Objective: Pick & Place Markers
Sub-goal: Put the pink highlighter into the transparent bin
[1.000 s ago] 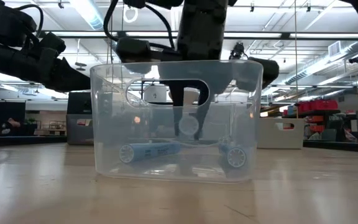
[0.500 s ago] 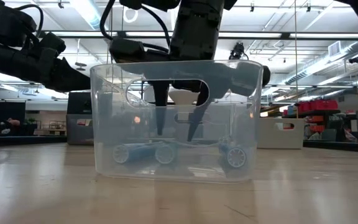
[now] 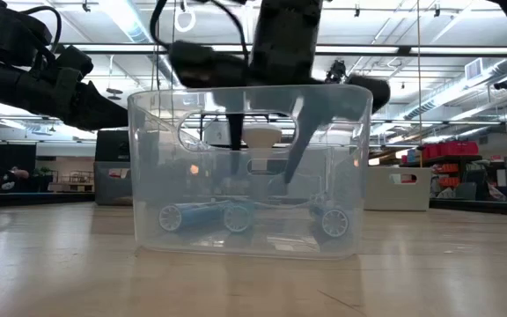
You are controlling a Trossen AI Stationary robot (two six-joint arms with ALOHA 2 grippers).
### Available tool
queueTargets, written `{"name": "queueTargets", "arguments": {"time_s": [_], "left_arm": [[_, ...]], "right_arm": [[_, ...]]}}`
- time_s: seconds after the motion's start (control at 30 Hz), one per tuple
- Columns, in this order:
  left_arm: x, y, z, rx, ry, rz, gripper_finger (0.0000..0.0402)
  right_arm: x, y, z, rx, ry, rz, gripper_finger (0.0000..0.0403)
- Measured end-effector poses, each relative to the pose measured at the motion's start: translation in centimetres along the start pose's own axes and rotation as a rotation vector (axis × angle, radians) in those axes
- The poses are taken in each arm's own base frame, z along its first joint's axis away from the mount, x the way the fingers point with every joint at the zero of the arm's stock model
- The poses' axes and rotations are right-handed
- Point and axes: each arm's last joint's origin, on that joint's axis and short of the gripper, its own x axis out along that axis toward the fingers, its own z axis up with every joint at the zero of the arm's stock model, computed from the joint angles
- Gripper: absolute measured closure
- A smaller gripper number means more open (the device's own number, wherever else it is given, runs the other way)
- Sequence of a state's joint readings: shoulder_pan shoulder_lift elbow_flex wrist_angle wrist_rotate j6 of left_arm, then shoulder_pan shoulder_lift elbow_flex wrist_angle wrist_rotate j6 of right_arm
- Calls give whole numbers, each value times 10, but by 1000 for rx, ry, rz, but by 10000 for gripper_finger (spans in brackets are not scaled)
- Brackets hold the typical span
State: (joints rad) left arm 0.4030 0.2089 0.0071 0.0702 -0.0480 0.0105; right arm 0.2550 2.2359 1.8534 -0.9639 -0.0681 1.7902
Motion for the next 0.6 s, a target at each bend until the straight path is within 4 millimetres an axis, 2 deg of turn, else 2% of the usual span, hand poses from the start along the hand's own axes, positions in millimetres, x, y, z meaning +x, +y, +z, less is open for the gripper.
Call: {"name": "queueTargets", "arguments": {"time_s": [0.27, 0.6], "left_arm": [[0, 0, 0, 0, 0, 0, 172], [0, 0, 0, 0, 0, 0, 172]], "right_arm": [[-33, -8, 0, -37, -52, 2, 213], [-74, -13, 1, -426, -115, 64, 213]]}}
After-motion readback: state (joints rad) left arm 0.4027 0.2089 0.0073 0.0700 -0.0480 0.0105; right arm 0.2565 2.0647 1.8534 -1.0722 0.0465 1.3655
